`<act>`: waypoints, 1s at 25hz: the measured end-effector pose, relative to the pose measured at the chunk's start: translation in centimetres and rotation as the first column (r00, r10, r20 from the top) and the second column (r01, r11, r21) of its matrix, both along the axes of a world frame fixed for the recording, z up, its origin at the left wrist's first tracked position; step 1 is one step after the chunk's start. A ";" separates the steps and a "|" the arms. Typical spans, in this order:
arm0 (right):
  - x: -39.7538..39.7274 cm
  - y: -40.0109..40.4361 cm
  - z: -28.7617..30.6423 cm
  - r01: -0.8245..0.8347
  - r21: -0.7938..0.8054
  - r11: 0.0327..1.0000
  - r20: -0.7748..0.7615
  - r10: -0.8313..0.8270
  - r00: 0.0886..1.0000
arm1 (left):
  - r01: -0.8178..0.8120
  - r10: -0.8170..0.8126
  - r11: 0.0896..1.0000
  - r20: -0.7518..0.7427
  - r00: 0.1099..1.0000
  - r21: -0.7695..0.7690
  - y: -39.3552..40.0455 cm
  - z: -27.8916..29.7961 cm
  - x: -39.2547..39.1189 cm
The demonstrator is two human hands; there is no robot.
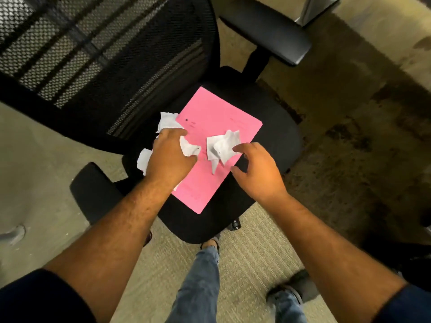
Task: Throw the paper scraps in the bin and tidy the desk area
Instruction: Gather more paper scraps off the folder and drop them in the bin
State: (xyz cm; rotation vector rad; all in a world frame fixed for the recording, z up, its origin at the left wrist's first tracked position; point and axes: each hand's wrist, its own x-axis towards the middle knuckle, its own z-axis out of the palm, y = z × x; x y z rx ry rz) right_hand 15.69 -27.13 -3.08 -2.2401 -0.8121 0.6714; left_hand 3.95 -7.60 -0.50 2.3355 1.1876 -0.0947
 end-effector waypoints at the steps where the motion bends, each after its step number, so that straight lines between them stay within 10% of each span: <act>1: 0.0 1.4 -0.2 -0.030 -0.044 0.999 0.041 0.032 0.999 | -0.035 0.034 0.999 -0.039 0.999 -0.006 1.3 -0.4 -0.6; 16: -1.2 8.6 -5.3 -0.212 -0.494 0.843 0.201 0.348 0.916 | -0.094 0.053 0.988 -0.304 0.951 -0.122 10.3 -4.6 -4.6; 25: -0.2 10.3 -5.7 -0.184 -0.506 0.842 0.267 0.356 0.895 | -0.234 0.216 0.957 -0.119 0.969 -0.171 10.9 -6.3 -0.3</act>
